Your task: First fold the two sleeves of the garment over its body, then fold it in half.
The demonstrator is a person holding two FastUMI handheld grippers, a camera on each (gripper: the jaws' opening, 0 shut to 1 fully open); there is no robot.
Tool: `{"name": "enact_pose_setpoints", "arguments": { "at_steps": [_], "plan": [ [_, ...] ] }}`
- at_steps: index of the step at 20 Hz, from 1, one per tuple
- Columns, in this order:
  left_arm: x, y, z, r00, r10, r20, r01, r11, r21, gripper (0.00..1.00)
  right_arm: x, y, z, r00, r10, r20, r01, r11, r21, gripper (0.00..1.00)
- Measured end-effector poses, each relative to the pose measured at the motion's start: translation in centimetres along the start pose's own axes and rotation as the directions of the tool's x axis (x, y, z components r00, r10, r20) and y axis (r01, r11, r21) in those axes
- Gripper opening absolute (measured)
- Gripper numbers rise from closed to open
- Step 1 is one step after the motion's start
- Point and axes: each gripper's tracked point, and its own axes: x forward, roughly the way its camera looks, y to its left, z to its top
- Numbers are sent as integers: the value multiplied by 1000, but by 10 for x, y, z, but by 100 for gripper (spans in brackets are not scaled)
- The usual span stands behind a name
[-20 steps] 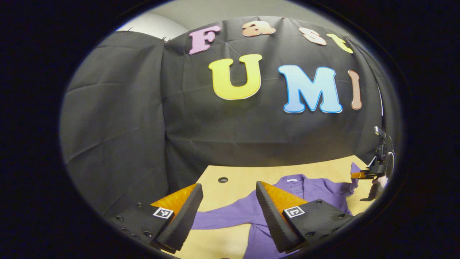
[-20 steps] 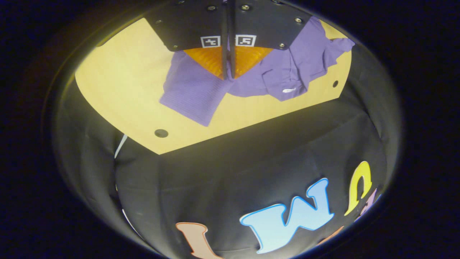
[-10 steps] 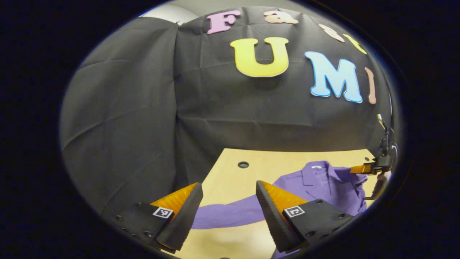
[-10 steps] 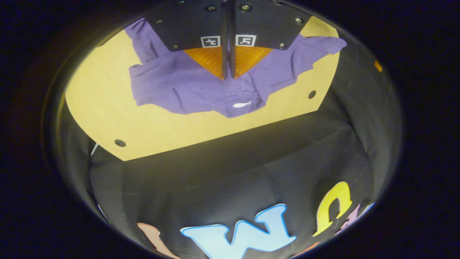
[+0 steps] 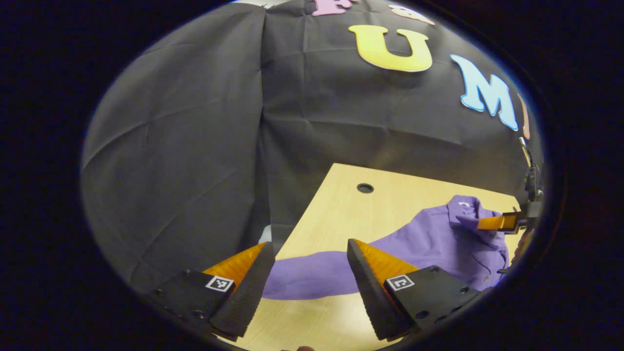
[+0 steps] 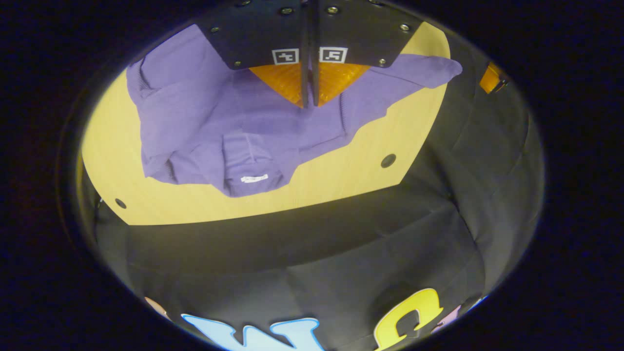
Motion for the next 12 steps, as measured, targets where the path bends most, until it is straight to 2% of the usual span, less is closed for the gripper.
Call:
{"name": "enact_pose_setpoints", "arguments": {
  "at_steps": [2,3,6,7,10,12],
  "plan": [
    [10,15,-15,1000,15,-21,-16,1000,-21,95,1,12,-12,999,2,-32,-2,1000,-13,1],
    [15,20,-22,999,23,-32,-24,999,-27,98,5,15,-16,999,-4,-42,3,1000,-22,1],
    [32,32,-42,997,36,-72,-39,999,-38,98,8,24,-28,997,-7,-73,3,999,-48,2],
    [38,37,-48,996,39,-85,-43,998,-44,95,10,25,-31,997,-9,-83,4,998,-55,2],
    [54,45,-70,991,50,-128,-59,996,-70,94,15,25,-39,994,-31,-101,23,996,-82,2],
    [63,51,-81,986,61,-154,-75,994,-81,98,16,29,-43,993,-25,-114,16,997,-81,2]
  ]
}}
